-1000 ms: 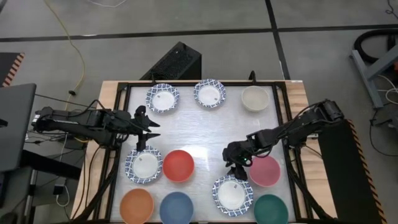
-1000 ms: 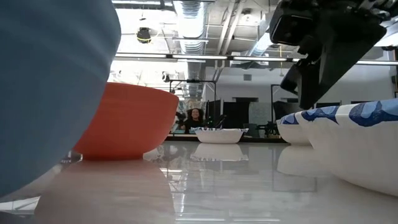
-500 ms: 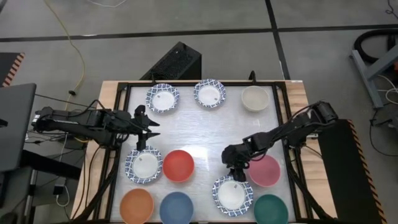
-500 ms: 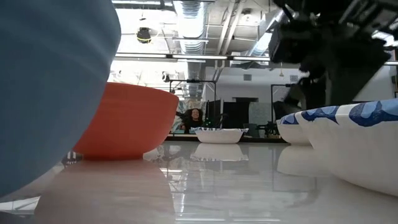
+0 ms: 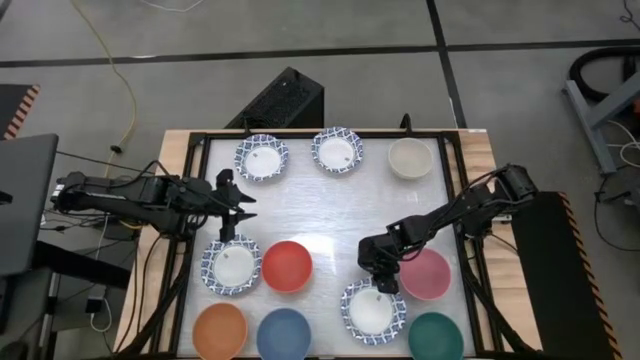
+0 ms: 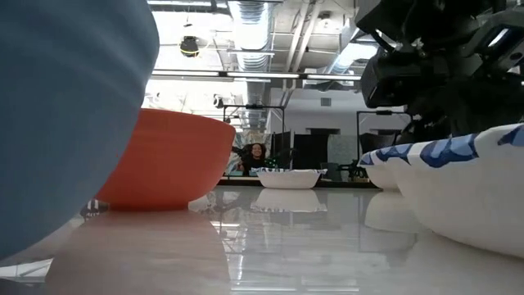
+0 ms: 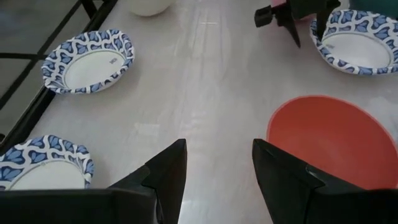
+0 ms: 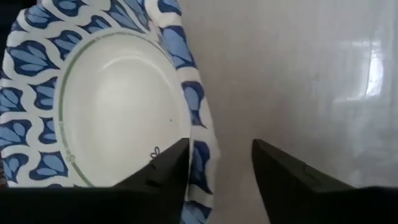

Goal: Nest bowls inside each other
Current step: Stack the blue patterned bowl into the blue patterned bowl

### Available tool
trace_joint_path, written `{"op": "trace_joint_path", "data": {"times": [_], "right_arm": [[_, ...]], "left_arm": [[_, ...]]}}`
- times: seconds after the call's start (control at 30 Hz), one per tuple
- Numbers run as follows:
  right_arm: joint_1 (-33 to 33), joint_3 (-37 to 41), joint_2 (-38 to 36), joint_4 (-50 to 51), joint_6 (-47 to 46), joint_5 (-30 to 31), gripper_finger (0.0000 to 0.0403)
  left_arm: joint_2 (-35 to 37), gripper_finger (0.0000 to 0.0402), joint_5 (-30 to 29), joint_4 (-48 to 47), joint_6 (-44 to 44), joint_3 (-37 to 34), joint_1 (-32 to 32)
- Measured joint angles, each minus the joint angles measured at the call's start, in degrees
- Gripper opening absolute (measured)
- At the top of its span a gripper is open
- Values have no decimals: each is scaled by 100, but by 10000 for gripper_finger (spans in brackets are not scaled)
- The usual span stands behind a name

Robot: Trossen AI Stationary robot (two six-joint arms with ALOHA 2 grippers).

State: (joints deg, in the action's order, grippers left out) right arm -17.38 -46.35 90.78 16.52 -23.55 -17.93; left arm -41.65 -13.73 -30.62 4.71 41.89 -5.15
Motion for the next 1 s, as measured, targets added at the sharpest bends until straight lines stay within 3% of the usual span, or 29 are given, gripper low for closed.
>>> {"op": "trace_joint_path", "data": {"times": [0.2,0.27,0.47,0.6,0.7,1.0], "right_arm": [[68,0,-7,146,-6,-164,38],[129,-7,-17,80,-3,-164,14],[493,-324,-8,558,388,38,8],[987,-850,-7,1394,858,592,7],[1403,-1250,-7,2052,887,992,7],[2369,-1839,-127,2583,795,1632,7]], "left_arm": [[2,174,-818,-3,31,0,2],[2,174,-811,0,32,0,2],[2,174,-881,8,46,0,21],[2,174,-1033,12,97,0,206],[2,174,-1079,8,228,0,414],[4,174,-1310,-30,265,0,863]]}}
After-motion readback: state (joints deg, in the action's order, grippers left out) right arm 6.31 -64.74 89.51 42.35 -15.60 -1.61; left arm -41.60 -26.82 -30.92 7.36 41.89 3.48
